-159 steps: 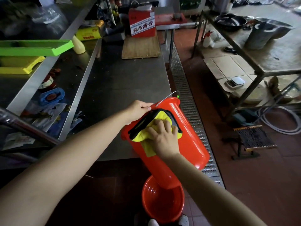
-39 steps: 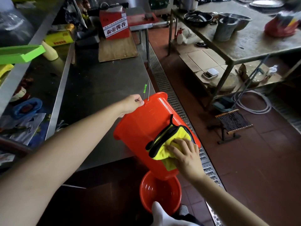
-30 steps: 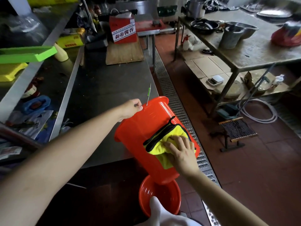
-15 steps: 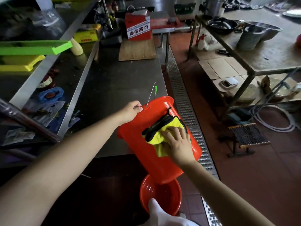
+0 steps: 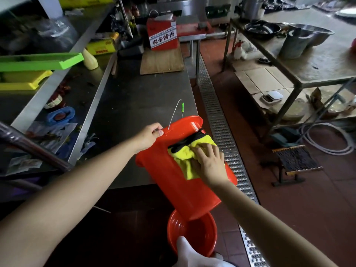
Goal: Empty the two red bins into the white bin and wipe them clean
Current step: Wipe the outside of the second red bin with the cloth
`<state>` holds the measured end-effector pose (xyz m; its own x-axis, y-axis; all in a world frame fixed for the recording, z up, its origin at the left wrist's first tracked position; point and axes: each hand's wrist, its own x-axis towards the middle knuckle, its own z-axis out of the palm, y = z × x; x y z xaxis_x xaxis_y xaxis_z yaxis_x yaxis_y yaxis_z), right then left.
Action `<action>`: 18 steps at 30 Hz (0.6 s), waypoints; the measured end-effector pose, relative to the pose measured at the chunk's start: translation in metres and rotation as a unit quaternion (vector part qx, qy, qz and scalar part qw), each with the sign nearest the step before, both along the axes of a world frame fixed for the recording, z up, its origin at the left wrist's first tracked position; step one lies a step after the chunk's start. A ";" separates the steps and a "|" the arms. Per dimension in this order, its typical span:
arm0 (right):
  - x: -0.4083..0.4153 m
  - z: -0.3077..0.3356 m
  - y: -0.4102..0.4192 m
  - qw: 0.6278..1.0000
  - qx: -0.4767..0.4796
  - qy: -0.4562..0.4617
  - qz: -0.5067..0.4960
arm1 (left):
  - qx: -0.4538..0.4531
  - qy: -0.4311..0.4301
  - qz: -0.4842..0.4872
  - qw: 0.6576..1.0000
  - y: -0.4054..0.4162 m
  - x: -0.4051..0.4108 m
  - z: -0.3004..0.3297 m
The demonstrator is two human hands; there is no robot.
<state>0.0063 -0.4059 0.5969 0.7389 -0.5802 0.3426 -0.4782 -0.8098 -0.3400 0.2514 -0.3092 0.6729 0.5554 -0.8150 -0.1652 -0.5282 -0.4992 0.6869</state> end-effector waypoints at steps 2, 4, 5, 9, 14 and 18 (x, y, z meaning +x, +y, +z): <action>0.038 0.013 -0.010 1.000 0.016 0.012 0.001 | -0.012 -0.007 0.009 1.000 0.002 -0.001 0.000; 0.063 0.020 -0.015 0.999 0.023 0.033 0.004 | -0.010 -0.012 0.016 1.000 0.005 -0.001 0.000; 0.068 0.022 -0.015 0.999 0.023 0.039 0.004 | -0.007 -0.010 0.018 1.000 0.006 -0.001 0.000; 0.041 0.015 -0.005 1.000 0.022 0.020 0.009 | -0.012 -0.007 0.023 1.000 0.010 0.003 -0.006; -0.049 -0.025 0.012 0.999 0.017 -0.002 0.029 | 0.009 0.004 0.030 1.000 0.013 0.003 -0.010; -0.092 -0.046 0.017 0.998 0.016 -0.035 0.046 | 0.007 0.002 0.040 0.999 0.016 -0.002 -0.010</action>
<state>-0.0860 -0.3887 0.5504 0.7653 -0.5215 0.3774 -0.3762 -0.8381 -0.3952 0.2494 -0.2929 0.6630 0.6177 -0.7659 -0.1785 -0.4834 -0.5488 0.6820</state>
